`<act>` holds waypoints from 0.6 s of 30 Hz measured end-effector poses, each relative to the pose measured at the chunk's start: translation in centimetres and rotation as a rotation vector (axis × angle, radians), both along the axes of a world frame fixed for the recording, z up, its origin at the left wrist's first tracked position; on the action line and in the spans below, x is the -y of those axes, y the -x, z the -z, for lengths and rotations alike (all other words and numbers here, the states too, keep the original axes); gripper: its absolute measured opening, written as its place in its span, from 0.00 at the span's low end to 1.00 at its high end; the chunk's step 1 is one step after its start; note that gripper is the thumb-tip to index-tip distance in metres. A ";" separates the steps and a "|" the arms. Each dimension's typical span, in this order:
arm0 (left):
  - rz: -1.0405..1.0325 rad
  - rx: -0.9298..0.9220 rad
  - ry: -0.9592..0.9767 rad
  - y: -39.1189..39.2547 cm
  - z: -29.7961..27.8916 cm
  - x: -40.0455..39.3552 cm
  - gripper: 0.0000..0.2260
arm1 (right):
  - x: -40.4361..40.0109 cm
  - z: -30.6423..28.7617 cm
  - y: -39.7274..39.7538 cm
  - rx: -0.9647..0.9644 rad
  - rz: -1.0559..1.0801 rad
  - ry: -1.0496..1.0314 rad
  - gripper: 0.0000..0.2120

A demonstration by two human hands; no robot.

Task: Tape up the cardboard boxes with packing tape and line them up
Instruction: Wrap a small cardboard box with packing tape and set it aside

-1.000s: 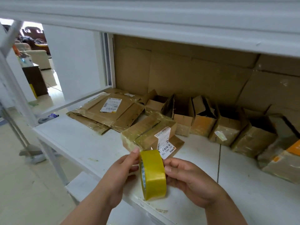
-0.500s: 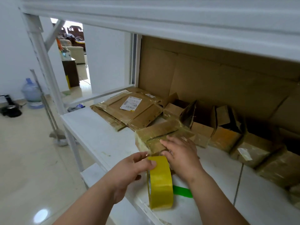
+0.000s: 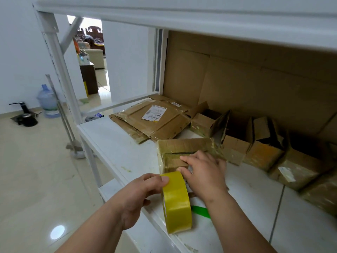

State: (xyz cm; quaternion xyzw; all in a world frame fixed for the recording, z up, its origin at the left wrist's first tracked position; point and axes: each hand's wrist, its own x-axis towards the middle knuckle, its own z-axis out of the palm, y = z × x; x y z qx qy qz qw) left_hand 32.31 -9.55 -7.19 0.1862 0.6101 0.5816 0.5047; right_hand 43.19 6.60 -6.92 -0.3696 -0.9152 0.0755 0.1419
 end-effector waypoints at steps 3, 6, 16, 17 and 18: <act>0.030 0.007 0.017 -0.1 0.2 0.2 0.35 | 0.1 0.4 0.1 -0.013 0.024 0.001 0.20; 0.042 0.000 0.052 -0.2 0.2 0.3 0.29 | 0.3 0.7 0.3 -0.024 0.051 -0.002 0.20; 0.033 -0.015 0.060 -0.4 -0.2 0.8 0.29 | 0.9 0.4 0.5 -0.017 0.072 0.027 0.20; 0.036 -0.030 0.059 -0.6 -0.3 0.8 0.31 | 0.9 0.2 0.4 -0.001 0.060 0.031 0.20; 0.037 -0.048 0.060 -0.8 -0.3 0.7 0.35 | 0.9 0.0 0.2 0.023 0.041 0.033 0.20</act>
